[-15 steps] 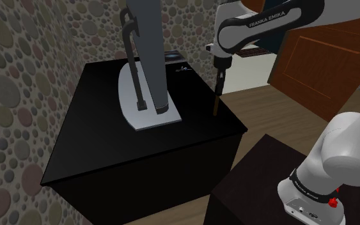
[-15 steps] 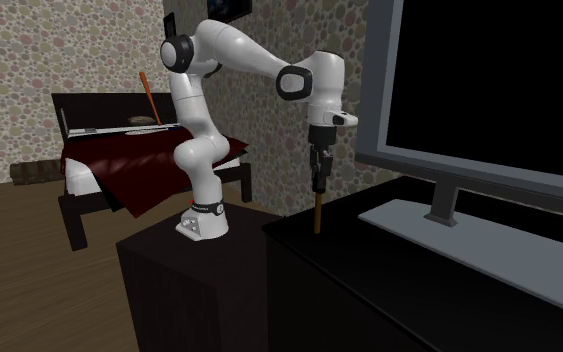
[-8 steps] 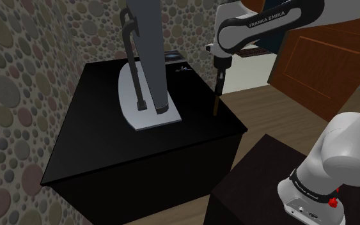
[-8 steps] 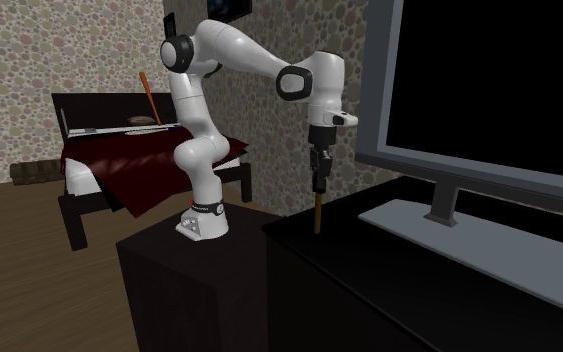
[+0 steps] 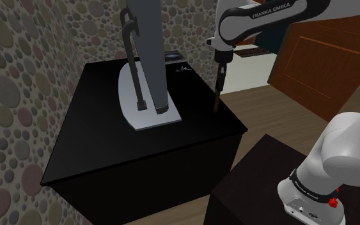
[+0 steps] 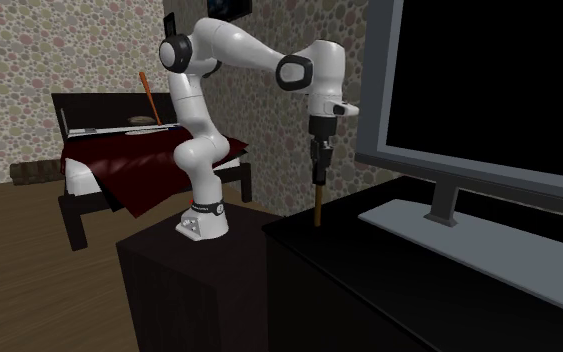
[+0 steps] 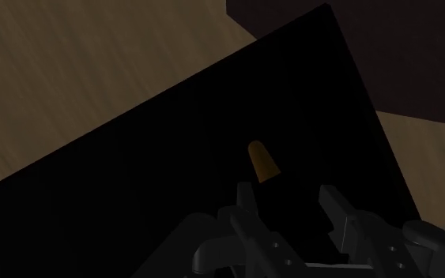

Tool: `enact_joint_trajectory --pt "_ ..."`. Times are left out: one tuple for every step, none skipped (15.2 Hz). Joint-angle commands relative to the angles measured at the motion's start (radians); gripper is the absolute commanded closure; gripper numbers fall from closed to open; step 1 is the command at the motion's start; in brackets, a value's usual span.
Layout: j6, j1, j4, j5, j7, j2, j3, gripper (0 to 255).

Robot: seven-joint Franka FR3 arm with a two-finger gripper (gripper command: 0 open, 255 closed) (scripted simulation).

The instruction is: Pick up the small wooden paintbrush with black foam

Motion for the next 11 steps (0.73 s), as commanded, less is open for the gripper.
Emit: enact_joint_trajectory --pt "-0.029 0.001 0.024 0.0 0.0 -0.005 0.001 255" --pt "-0.042 0.001 0.035 0.001 -0.001 -0.007 0.002 255" --pt "-0.056 0.001 0.047 0.001 -0.001 -0.009 0.002 255" --pt "-0.07 0.001 0.058 0.001 -0.001 -0.011 0.003 255" --pt "-0.083 0.001 0.07 0.001 -0.002 -0.012 0.003 255" --pt "-0.096 0.002 0.083 0.001 -0.002 -0.014 0.004 255" --pt "-0.11 0.002 0.095 0.002 -0.003 -0.015 0.004 255" --pt "-0.123 0.002 0.108 0.002 -0.003 -0.016 0.005 255" --pt "-0.137 0.002 0.12 0.002 -0.003 -0.016 0.005 255" --pt "-0.139 0.002 0.122 0.002 -0.004 -0.017 0.005 255" --pt "-0.139 0.002 0.122 0.002 -0.004 -0.016 0.005 255"
